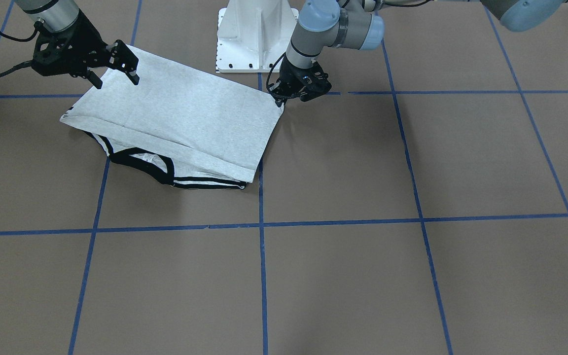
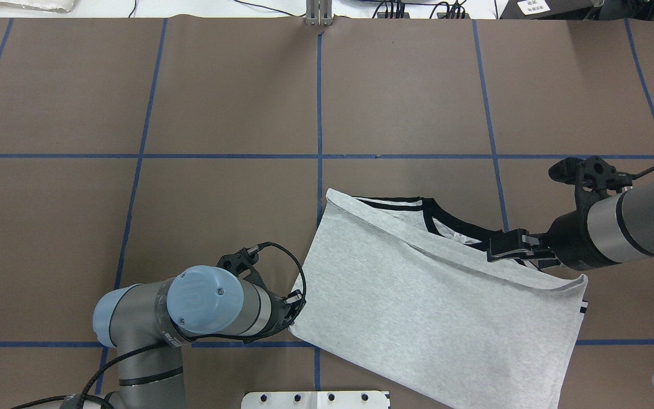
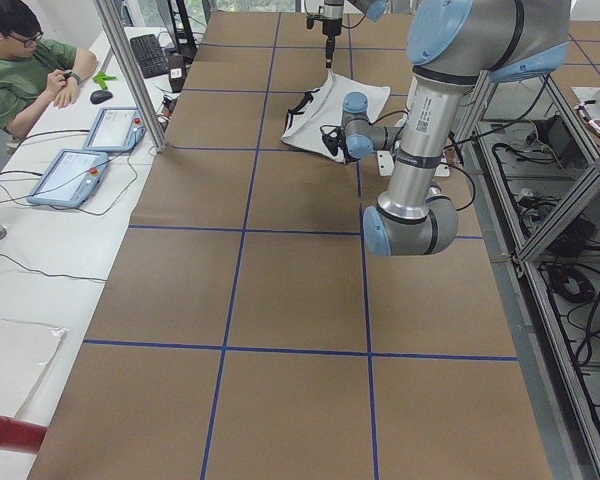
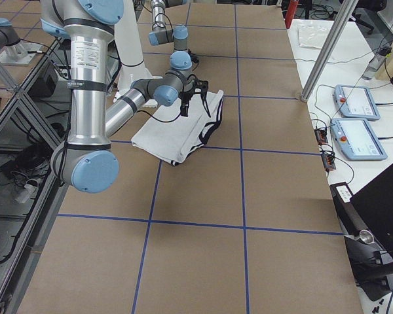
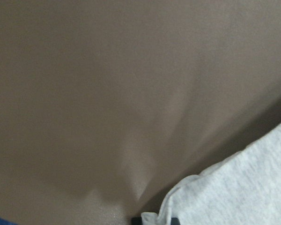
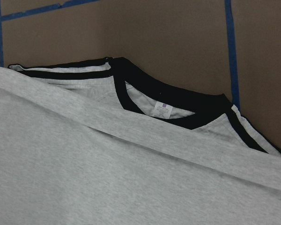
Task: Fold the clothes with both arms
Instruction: 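Rotate the shirt with the left gripper, pulling its corner away from the robot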
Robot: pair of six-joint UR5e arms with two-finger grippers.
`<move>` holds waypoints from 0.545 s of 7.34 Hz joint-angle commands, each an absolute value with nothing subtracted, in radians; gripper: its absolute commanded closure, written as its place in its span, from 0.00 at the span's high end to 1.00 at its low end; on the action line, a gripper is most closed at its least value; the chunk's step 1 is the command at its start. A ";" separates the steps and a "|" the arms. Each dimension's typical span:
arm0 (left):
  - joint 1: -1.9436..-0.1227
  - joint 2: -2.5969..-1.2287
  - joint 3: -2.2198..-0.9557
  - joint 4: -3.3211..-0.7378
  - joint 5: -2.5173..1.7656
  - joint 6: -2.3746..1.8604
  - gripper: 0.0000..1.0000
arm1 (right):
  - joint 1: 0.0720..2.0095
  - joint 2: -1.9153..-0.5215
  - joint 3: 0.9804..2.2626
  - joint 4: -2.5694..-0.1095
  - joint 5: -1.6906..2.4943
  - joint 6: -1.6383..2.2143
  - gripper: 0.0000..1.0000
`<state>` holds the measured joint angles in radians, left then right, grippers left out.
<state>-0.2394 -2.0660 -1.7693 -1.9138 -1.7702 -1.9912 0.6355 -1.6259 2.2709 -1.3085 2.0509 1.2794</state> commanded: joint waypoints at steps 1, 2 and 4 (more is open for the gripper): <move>-0.251 -2.065 -1.790 -1.905 -1.773 -1.990 0.00 | 0.641 -1.625 2.270 -1.308 2.051 1.279 1.00; -0.290 -2.063 -1.793 -1.899 -1.778 -1.982 0.00 | 0.641 -1.623 2.270 -1.308 2.048 1.279 1.00; -0.371 -2.062 -1.792 -1.858 -1.778 -1.936 0.00 | 0.646 -1.612 2.266 -1.308 2.017 1.279 1.00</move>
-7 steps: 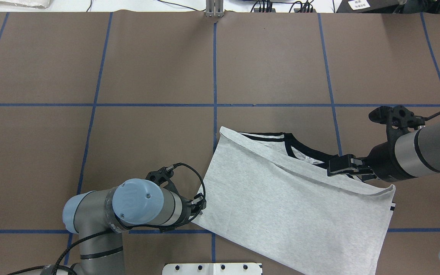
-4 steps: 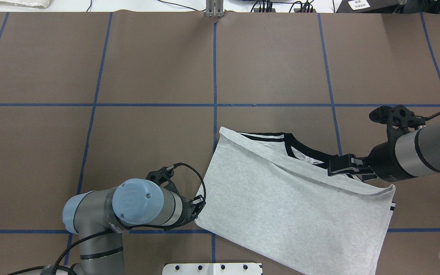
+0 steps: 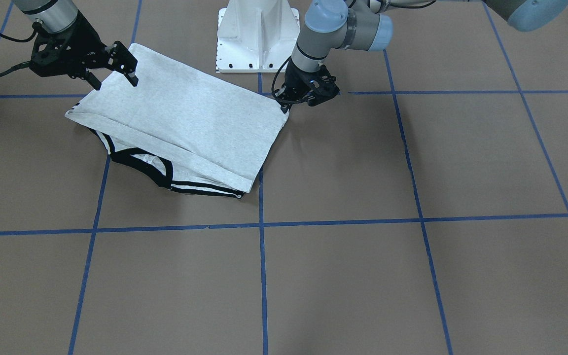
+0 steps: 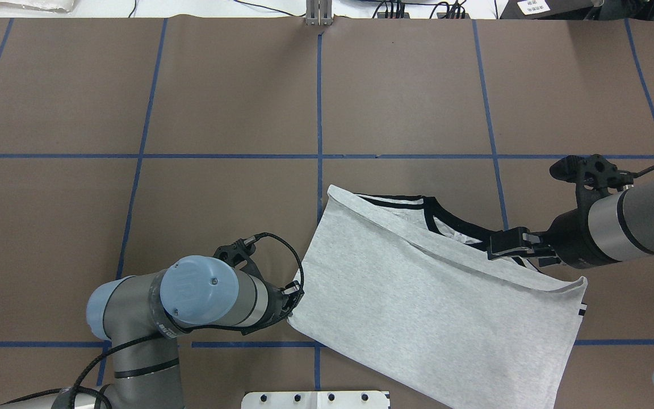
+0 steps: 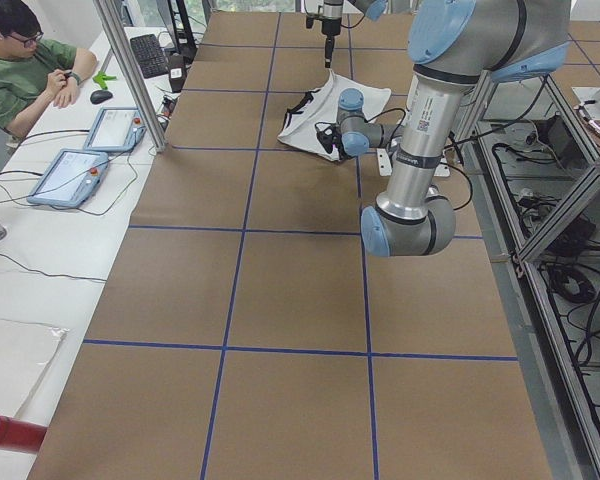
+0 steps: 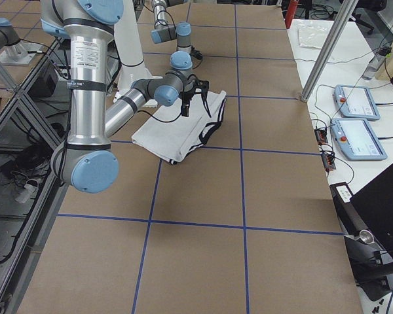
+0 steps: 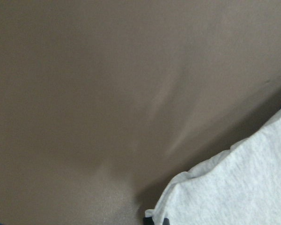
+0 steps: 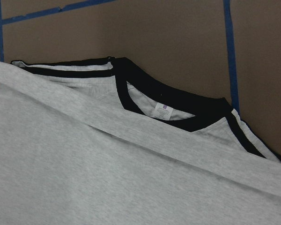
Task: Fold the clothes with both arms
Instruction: 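Rotate the shirt with the left gripper, pulling its corner away from the robot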
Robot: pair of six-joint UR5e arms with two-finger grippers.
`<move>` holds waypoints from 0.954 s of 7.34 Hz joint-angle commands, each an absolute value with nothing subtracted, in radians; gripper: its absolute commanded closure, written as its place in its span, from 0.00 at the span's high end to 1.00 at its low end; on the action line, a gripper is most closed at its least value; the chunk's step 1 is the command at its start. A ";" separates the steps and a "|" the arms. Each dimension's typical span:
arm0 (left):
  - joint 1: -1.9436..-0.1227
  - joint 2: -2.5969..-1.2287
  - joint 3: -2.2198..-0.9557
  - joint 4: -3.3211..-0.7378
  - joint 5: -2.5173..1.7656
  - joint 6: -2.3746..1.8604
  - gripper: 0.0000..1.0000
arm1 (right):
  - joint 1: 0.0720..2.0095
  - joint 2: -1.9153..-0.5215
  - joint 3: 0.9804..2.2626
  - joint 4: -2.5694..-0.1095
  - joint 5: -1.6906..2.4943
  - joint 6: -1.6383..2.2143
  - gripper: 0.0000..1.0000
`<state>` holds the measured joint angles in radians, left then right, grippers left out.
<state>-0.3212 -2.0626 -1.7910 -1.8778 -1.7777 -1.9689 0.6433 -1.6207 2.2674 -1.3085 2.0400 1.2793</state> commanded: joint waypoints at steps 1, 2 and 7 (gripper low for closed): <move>-0.411 -2.063 -1.787 -1.849 -1.776 -1.898 0.00 | 0.646 -1.588 2.258 -1.308 2.010 1.279 1.00; -0.464 -2.063 -1.784 -1.847 -1.776 -1.852 0.00 | 0.646 -1.569 2.247 -1.308 2.008 1.279 1.00; -0.701 -2.165 -1.567 -1.867 -1.770 -1.606 0.00 | 0.646 -1.526 2.218 -1.308 1.999 1.279 1.00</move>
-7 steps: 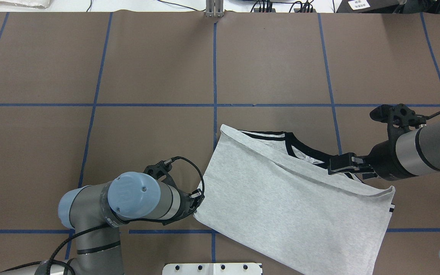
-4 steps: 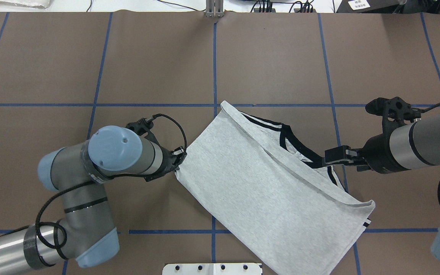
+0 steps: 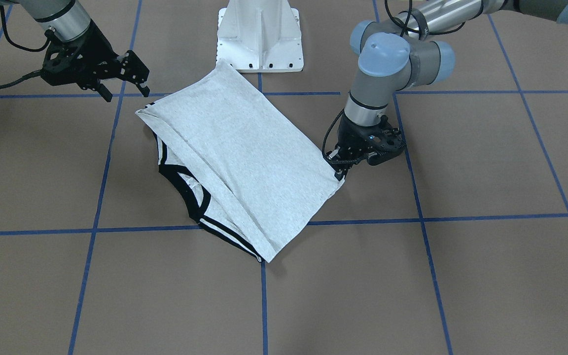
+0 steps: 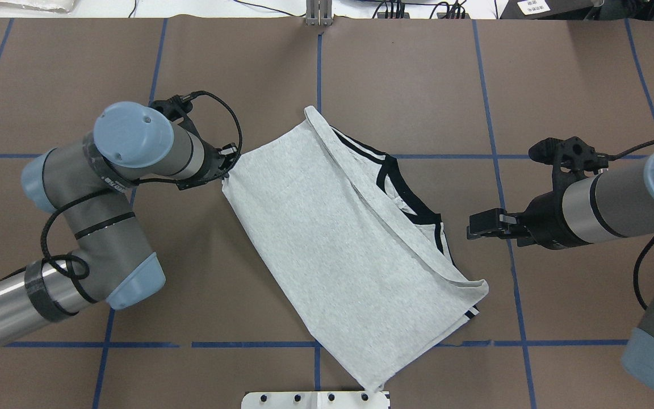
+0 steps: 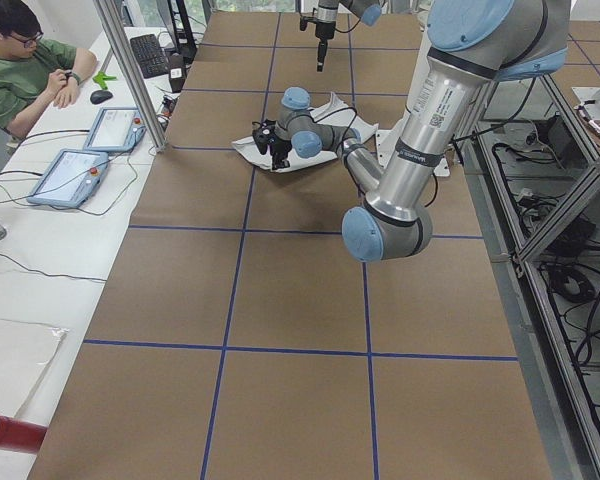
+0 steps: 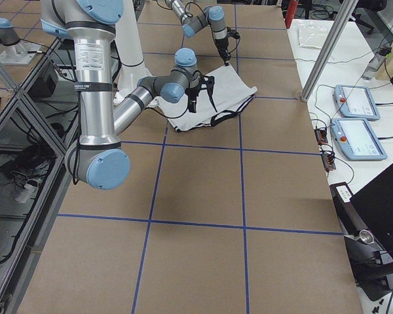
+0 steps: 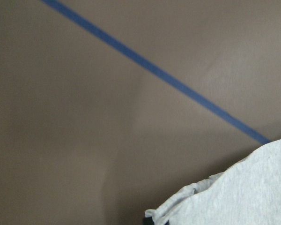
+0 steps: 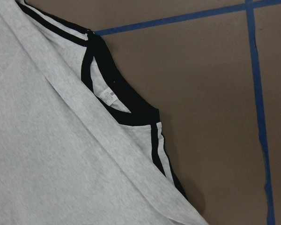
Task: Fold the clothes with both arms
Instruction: 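Rotate the shirt with the left gripper, pulling its corner away from the robot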
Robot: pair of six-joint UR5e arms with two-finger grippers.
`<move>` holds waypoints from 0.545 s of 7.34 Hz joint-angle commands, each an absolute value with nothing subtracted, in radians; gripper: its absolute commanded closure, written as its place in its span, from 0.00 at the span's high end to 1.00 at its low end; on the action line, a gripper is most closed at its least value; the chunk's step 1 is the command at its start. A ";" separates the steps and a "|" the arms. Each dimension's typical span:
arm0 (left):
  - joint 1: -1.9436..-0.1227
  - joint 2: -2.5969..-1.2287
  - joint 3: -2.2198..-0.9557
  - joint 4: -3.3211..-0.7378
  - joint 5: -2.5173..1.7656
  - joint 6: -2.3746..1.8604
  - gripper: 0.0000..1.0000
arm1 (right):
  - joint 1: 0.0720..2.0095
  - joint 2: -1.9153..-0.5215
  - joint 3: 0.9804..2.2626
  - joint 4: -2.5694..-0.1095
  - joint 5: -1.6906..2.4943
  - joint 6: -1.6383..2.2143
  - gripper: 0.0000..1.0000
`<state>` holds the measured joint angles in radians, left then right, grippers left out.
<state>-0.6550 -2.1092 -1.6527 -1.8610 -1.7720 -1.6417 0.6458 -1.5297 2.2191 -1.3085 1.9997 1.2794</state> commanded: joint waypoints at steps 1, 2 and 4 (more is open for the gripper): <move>-0.719 -2.228 -1.472 -1.925 -1.747 -1.586 0.00 | 0.646 -1.526 2.218 -1.308 1.999 1.279 1.00; -0.735 -2.274 -1.385 -1.992 -1.723 -1.551 0.00 | 0.646 -1.528 2.218 -1.308 1.999 1.279 1.00; -0.756 -2.388 -1.129 -2.221 -1.665 -1.513 0.00 | 0.646 -1.528 2.218 -1.308 1.997 1.279 1.00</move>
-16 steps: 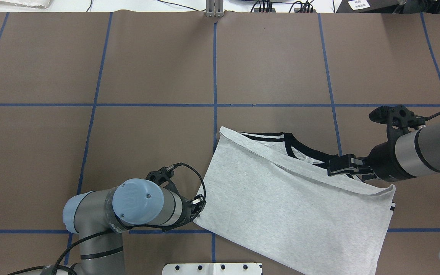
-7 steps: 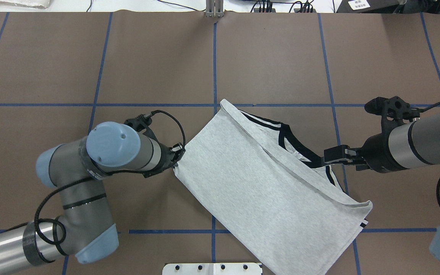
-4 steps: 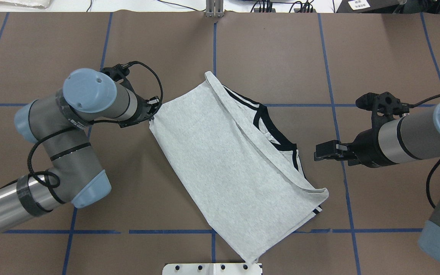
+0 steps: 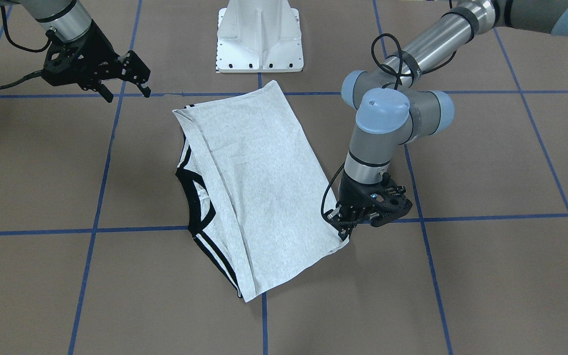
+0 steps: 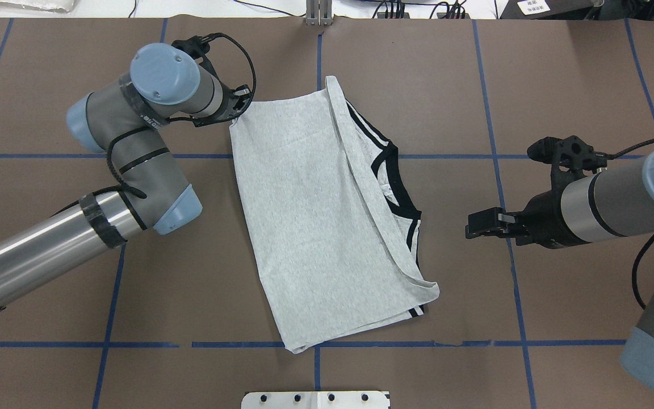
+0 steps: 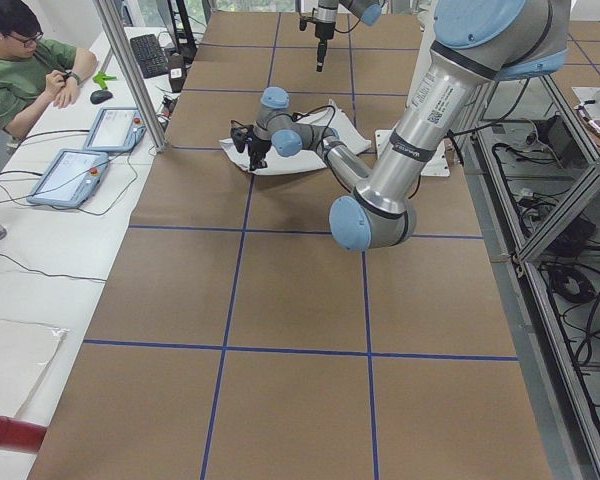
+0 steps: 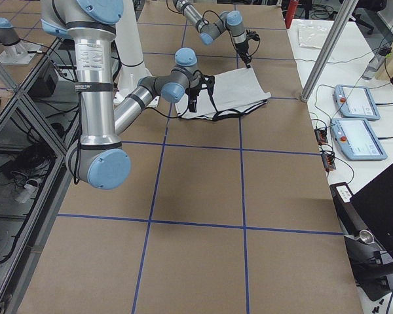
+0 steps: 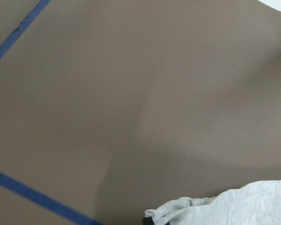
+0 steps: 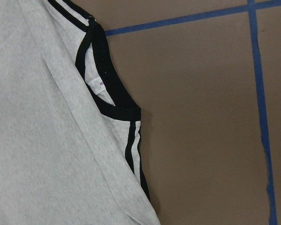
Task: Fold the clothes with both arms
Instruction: 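Rotate the shirt with the left gripper, pulling its corner away from the robot, then release the shirt with the left gripper while the right gripper moves over the shirt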
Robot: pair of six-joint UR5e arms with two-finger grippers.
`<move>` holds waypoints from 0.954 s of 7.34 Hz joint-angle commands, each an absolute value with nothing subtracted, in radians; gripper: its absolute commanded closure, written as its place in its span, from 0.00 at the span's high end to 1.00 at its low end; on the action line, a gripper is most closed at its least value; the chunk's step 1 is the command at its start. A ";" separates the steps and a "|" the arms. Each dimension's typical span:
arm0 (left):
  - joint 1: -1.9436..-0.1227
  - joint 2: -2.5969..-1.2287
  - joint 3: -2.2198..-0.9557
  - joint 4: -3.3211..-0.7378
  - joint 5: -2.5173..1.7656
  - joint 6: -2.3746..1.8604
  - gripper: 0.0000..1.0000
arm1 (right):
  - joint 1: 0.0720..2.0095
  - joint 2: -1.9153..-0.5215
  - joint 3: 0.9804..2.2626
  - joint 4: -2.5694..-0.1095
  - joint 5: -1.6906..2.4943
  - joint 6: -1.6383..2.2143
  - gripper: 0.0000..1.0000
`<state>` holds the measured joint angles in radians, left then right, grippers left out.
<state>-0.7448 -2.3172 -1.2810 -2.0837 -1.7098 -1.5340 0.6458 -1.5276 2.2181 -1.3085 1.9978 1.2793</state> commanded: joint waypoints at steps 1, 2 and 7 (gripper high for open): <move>-0.756 -2.460 -1.008 -2.311 -1.617 -1.509 0.00 | 0.646 -1.528 2.218 -1.308 1.996 1.279 1.00; -0.756 -2.497 -0.956 -2.350 -1.609 -1.506 0.00 | 0.646 -1.525 2.218 -1.308 1.996 1.279 1.00; -0.824 -2.443 -1.023 -2.335 -1.713 -1.383 1.00 | 0.632 -1.389 2.093 -1.359 1.945 1.258 1.00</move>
<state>-0.7973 -2.4795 -0.9814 -2.3509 -1.6469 -1.4351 0.6374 -1.4415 2.1432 -1.3297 1.9495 1.2701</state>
